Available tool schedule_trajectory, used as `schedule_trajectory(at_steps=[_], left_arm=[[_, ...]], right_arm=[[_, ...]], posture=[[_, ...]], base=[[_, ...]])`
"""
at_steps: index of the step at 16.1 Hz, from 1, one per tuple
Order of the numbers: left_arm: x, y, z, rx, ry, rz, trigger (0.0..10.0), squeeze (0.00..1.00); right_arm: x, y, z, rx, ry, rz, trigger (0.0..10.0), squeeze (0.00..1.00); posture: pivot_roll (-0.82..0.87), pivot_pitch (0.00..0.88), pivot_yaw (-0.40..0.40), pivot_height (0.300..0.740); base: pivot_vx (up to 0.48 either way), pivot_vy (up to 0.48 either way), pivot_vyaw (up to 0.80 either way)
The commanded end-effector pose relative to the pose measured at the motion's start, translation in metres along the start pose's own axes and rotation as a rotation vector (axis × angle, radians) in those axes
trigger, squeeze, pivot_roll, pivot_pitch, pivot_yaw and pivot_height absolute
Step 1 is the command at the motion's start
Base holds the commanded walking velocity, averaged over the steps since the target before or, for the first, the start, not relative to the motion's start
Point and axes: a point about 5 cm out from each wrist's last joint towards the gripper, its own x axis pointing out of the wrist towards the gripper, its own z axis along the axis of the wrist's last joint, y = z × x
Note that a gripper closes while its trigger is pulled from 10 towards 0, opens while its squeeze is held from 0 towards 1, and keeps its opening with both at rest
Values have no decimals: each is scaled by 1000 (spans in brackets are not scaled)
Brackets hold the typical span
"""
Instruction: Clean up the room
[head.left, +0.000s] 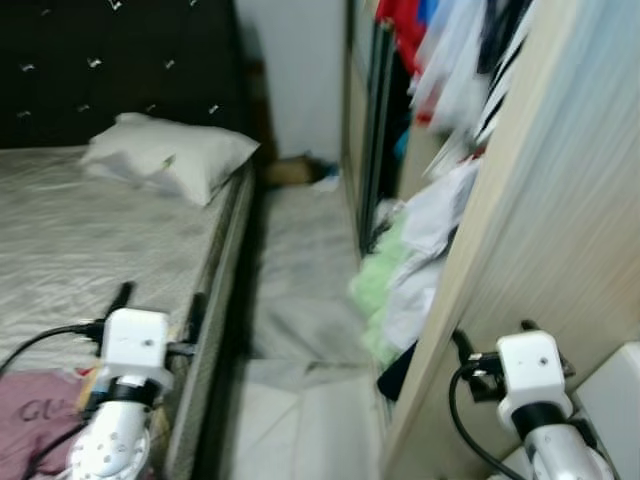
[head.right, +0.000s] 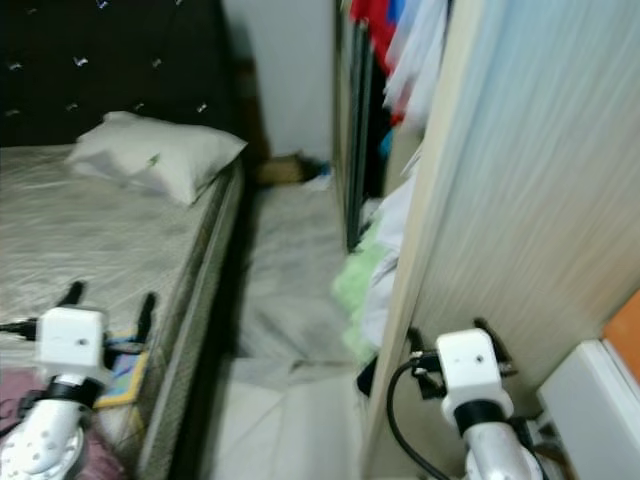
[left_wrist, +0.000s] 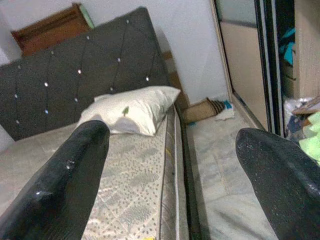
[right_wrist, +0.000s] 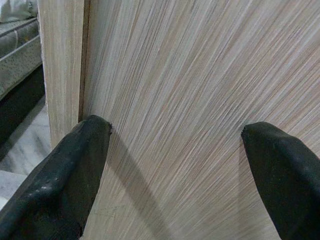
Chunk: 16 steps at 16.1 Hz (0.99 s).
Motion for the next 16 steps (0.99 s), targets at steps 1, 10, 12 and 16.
schedule_trajectory(at_steps=[1, 10, 12, 16], left_arm=[[1, 5, 0, 21, 0, 11, 10000, 0], [3, 3, -1, 6, 3, 4, 10000, 0], [4, 2, -1, 9, 3, 4, 10000, 0], [5, 1, -2, 3, 9, 3, 10000, 0]], right_arm=[[3, 1, 3, 1, -11, 8, 10000, 0], [6, 3, 2, 14, -9, 15, 10000, 0], [6, 4, 2, 17, -10, 15, 10000, 0], [7, 4, 2, 18, -10, 18, 10000, 0]], posture=[[-107, 0, 18, 740], [-106, 0, 12, 740], [-105, 0, 12, 740], [-107, 0, 13, 740]], base=[[0, 0, 513], [0, 0, 110], [0, 0, 0], [-138, 0, 0]])
